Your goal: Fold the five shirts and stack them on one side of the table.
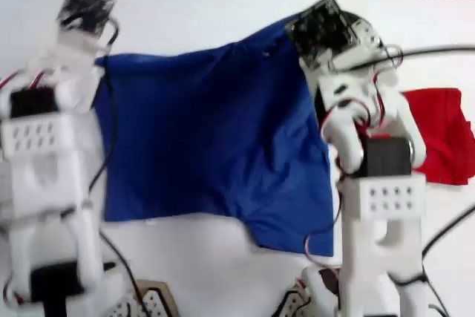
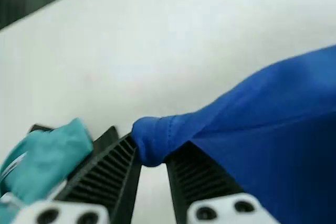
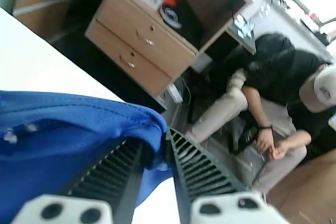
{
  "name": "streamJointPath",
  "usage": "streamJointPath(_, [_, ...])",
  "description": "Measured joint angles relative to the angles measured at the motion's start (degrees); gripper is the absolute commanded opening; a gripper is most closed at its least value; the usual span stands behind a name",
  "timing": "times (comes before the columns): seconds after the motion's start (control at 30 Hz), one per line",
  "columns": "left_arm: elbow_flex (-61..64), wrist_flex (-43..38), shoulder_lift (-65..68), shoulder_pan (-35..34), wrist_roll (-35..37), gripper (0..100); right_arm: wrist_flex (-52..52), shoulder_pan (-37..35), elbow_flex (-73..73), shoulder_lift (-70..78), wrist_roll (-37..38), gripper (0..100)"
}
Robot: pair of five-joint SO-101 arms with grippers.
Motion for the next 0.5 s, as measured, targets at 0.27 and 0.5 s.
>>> streamJointPath(0.27, [-26.11, 9.41, 26.99, 2.55, 0.09, 2, -4.57, 2.9, 0.0, 11.34, 0.0, 2.1])
streamJointPath(0.5, [-47.03, 22.68, 43.43, 2.55, 0.0, 2, -4.75, 3.08, 0.0, 18.99, 0.0, 2.1])
